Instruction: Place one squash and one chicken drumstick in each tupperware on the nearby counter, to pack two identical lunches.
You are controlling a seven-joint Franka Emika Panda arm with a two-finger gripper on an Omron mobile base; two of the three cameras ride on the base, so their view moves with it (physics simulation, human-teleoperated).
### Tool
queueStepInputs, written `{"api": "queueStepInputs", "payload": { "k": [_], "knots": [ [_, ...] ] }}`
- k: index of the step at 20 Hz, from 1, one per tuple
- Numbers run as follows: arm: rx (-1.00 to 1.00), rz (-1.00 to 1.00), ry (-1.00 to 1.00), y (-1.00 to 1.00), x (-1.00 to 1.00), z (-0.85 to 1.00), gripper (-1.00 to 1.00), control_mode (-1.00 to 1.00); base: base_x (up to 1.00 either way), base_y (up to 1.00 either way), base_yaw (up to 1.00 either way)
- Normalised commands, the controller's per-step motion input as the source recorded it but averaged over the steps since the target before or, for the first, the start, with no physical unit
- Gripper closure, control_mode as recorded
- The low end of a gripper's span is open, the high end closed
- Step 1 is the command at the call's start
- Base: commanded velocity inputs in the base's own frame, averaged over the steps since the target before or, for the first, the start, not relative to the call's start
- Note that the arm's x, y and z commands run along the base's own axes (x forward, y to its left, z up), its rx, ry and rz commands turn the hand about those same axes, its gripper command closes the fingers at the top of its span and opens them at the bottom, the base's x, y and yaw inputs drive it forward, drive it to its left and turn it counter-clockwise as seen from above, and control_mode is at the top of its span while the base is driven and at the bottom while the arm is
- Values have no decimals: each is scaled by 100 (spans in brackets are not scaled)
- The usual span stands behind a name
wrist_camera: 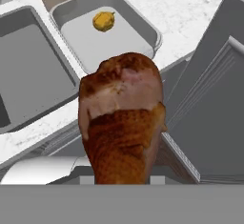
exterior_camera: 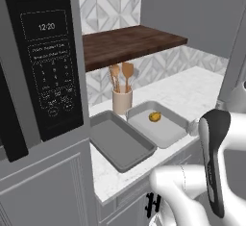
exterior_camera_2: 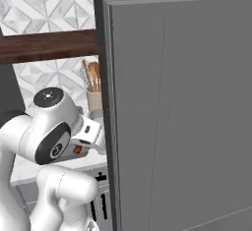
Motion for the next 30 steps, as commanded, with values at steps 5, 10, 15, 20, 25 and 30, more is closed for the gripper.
{"api": "queueStepInputs", "payload": {
  "k": [5, 10, 15, 20, 25, 30],
  "knots": [
    [-1, 18, 7, 37, 80, -36, 100, -100, 20, 13, 8],
    [-2, 13, 9, 46, 100, -44, 100, -100, 0, 0, 0],
    [-5, 25, 12, 13, 100, -35, 100, -100, 0, 0, 0],
    [-3, 11, 1, 0, 78, -23, 100, -100, 0, 0, 0],
    [-2, 2, 0, 0, 42, -33, 100, -100, 0, 0, 0],
    [0, 2, -3, -1, 43, -52, 100, -100, 0, 0, 0]
  ]
}}
